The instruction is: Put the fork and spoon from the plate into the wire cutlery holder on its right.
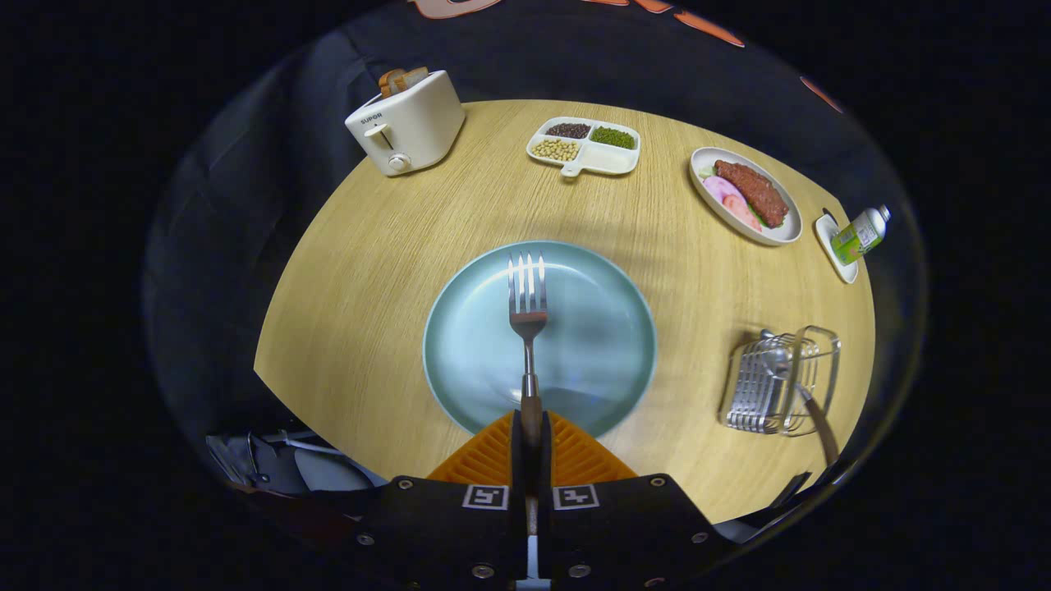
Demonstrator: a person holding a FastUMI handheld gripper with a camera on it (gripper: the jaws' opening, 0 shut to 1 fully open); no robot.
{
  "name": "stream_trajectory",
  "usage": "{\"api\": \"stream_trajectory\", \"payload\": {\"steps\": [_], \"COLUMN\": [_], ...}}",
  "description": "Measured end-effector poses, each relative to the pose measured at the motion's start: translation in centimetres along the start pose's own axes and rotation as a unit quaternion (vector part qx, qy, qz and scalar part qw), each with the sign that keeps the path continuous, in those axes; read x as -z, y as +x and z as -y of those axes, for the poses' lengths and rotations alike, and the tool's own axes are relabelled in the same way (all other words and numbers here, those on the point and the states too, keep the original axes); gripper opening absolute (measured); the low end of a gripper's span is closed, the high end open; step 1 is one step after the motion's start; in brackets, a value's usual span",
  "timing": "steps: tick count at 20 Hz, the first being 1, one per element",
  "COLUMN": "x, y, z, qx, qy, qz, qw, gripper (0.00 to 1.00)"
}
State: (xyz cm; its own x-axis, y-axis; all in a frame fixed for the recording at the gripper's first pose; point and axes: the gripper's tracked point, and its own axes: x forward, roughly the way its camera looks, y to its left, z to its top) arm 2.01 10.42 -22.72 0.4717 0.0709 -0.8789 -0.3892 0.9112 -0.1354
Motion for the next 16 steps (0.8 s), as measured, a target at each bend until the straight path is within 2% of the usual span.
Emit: {"api": "stream_trajectory", "payload": {"steps": [3, 8, 11, 16], "x": [0.3, 1.6, 3.7, 5.8], "y": [-3.5, -7.9, -9.8, -11.4], "z": [3.3, 10.4, 14.4, 18.9], "qx": [0.006, 0.038, 0.065, 0.085], "qy": [-0.015, -0.029, -0.046, -0.078], "qz": [-0.018, -0.058, -0.097, -0.159], "qw": [1.000, 0.997, 0.992, 0.981], "gripper": [0.05, 0.05, 0.05, 0.05]}}
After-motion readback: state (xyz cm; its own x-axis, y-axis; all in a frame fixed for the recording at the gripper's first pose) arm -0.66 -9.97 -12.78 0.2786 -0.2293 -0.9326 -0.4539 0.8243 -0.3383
